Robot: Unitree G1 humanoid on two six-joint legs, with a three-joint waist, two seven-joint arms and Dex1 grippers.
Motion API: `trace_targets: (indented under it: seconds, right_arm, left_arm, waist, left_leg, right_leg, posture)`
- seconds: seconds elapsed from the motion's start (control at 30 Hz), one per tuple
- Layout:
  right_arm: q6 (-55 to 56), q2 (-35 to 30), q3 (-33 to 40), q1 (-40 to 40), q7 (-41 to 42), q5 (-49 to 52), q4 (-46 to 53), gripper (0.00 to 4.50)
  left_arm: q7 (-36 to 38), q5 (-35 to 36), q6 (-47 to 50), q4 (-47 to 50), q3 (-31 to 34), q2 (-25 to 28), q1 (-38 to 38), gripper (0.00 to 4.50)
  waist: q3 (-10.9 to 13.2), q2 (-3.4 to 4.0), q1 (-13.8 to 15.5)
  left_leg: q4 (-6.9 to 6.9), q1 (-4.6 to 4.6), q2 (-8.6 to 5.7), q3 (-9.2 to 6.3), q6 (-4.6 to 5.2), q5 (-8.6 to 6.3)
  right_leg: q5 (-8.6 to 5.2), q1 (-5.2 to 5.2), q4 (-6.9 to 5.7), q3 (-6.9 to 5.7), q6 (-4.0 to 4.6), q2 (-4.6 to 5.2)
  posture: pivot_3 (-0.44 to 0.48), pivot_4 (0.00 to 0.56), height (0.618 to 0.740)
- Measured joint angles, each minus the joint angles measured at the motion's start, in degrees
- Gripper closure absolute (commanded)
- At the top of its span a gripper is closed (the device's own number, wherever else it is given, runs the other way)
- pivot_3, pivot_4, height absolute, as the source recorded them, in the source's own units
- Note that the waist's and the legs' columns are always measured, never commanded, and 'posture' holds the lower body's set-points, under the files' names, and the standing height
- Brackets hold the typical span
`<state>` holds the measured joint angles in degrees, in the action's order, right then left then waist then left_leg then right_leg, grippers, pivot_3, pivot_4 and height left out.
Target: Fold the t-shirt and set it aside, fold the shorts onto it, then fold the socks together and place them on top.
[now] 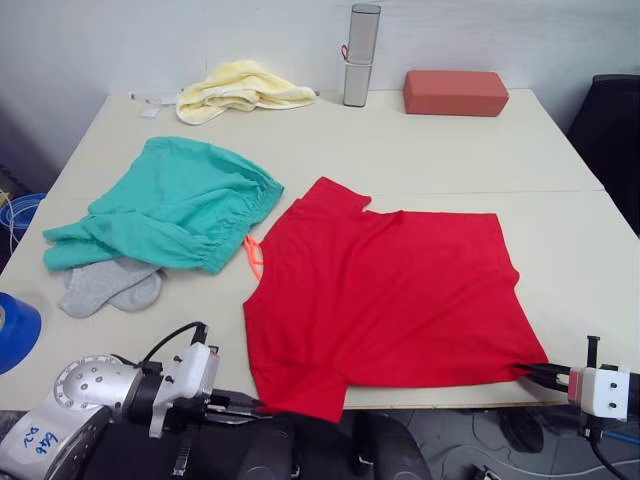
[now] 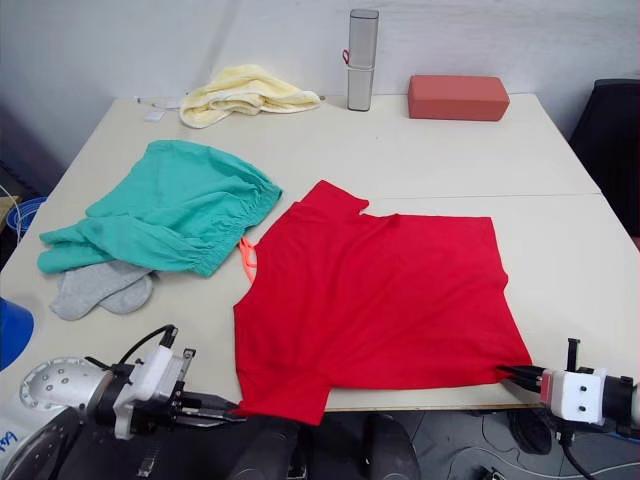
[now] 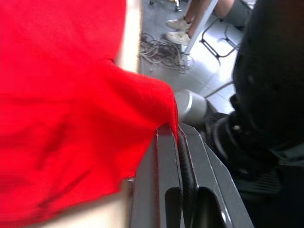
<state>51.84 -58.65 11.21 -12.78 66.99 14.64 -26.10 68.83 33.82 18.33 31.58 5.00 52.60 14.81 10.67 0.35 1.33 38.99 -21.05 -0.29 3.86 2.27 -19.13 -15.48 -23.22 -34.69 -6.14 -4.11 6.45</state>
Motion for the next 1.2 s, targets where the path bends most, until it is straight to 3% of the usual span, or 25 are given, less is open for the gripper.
trace_targets:
  seconds: [0.2,0.37,0.63,0.93,1.2]
  right_arm:
    - [-0.78,0.0,0.1,-0.38,0.65,0.56,0.14,4.5]
    - [-5.07,-0.01,0.84,-5.6,3.37,6.1,5.73,4.5]
    - [-16.09,-3.66,7.86,-16.09,12.08,14.91,17.03,4.5]
    - [-13.91,-3.65,10.02,-15.41,16.02,10.7,8.88,4.5]
    - [-15.87,-2.73,11.8,-17.79,18.85,13.63,12.04,4.5]
  left_arm:
    - [1.37,-1.81,-1.0,-1.15,-1.95,-0.05,-1.21,4.49]
    - [1.33,0.05,2.15,-3.17,-0.25,0.34,-2.48,4.49]
    - [4.96,2.95,8.0,-3.45,4.94,6.38,-0.11,4.49]
    - [4.41,2.95,8.41,0.47,4.54,4.74,4.05,4.49]
    - [4.44,2.99,9.2,1.45,5.48,5.1,5.23,4.49]
  waist:
    - [0.01,0.03,0.0]
    - [0.04,0.07,0.18]
    - [0.12,0.29,0.01]
    - [0.16,0.34,0.14]
    - [0.18,0.42,0.12]
  left_leg:
    - [0.0,0.0,0.0,0.01,-0.03,-0.02]
    - [0.0,-0.02,0.02,-0.06,0.04,-0.06]
    - [-0.1,0.0,0.04,-0.07,0.11,-0.17]
    - [-0.11,-0.06,0.03,-0.06,0.04,-0.17]
    - [-0.12,-0.04,0.04,-0.07,0.1,-0.2]
  right_leg:
    - [0.0,0.0,0.01,-0.01,0.0,0.0]
    - [0.0,0.0,0.0,-0.02,0.0,0.0]
    - [-0.03,-0.04,0.06,-0.03,0.04,0.0]
    - [-0.07,-0.05,0.2,-0.02,0.13,0.0]
    - [-0.07,-0.05,0.16,-0.03,0.13,0.0]
  posture:
    - [0.0,0.15,0.74]
    - [0.0,0.15,0.74]
    - [0.0,0.15,0.74]
    - [0.0,0.15,0.74]
    - [0.0,0.15,0.74]
